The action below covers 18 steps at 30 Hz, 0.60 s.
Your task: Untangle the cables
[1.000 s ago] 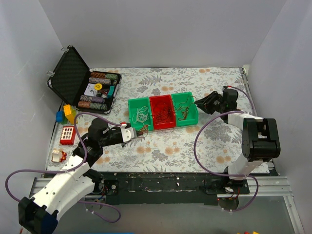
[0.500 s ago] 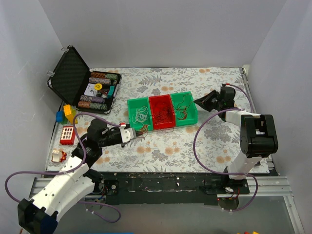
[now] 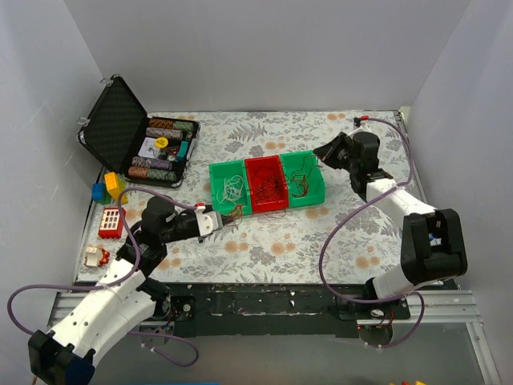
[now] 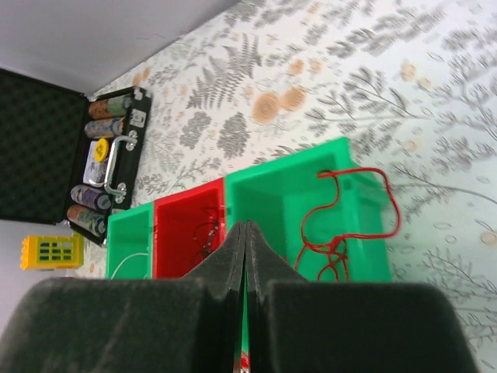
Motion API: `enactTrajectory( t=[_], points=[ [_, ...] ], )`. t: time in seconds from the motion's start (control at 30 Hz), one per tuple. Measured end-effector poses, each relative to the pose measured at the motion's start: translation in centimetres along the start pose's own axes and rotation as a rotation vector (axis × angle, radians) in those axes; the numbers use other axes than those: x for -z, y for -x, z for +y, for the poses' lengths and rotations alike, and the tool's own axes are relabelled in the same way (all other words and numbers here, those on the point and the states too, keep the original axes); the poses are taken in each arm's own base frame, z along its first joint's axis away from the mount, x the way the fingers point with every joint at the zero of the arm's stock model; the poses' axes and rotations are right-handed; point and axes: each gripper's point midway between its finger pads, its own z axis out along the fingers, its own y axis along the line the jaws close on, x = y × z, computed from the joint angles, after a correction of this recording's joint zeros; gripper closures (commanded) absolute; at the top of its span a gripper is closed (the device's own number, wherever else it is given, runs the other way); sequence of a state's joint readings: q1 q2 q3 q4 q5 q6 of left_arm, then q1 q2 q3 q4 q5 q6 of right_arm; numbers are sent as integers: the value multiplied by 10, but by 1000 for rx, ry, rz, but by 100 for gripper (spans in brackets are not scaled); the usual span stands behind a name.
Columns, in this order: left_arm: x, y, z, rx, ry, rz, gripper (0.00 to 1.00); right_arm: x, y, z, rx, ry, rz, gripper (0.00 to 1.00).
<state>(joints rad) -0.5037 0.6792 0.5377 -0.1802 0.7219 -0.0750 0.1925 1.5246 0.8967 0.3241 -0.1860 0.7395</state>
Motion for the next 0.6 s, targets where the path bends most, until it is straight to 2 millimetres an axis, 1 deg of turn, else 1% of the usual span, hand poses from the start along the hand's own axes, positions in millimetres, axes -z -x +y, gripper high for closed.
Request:
enactTrajectory(
  t=[0.1, 0.17, 0.23, 0.27, 0.33, 0.37, 0.43, 0.47, 0.5, 0.57, 0.6],
  points=[
    [1, 1, 1, -3, 4, -3, 100, 3, 3, 27, 97, 48, -24, 99],
    [1, 2, 1, -5, 6, -4, 100, 2, -3, 37, 142, 68, -18, 99],
    [2, 2, 1, -6, 7, -5, 100, 2, -15, 44, 184, 84, 10, 80],
    [2, 2, 1, -6, 8, -5, 100, 2, -22, 47, 207, 88, 26, 73],
    [2, 2, 1, -2, 7, -6, 100, 4, -36, 56, 266, 112, 54, 61],
    [2, 2, 1, 0, 7, -6, 100, 8, -46, 64, 304, 144, 72, 58],
    [1, 2, 1, 11, 7, -7, 100, 24, -64, 81, 374, 231, 102, 50],
    [1, 3, 1, 15, 8, -9, 100, 39, -76, 93, 421, 306, 120, 47],
    [1, 3, 1, 21, 9, -12, 100, 52, -83, 102, 450, 359, 127, 45],
    [0, 7, 2, 26, 10, -25, 100, 85, -93, 125, 550, 515, 103, 34],
    [-1, 9, 2, 26, 5, -34, 100, 99, -97, 133, 586, 575, 88, 30]
  ],
)
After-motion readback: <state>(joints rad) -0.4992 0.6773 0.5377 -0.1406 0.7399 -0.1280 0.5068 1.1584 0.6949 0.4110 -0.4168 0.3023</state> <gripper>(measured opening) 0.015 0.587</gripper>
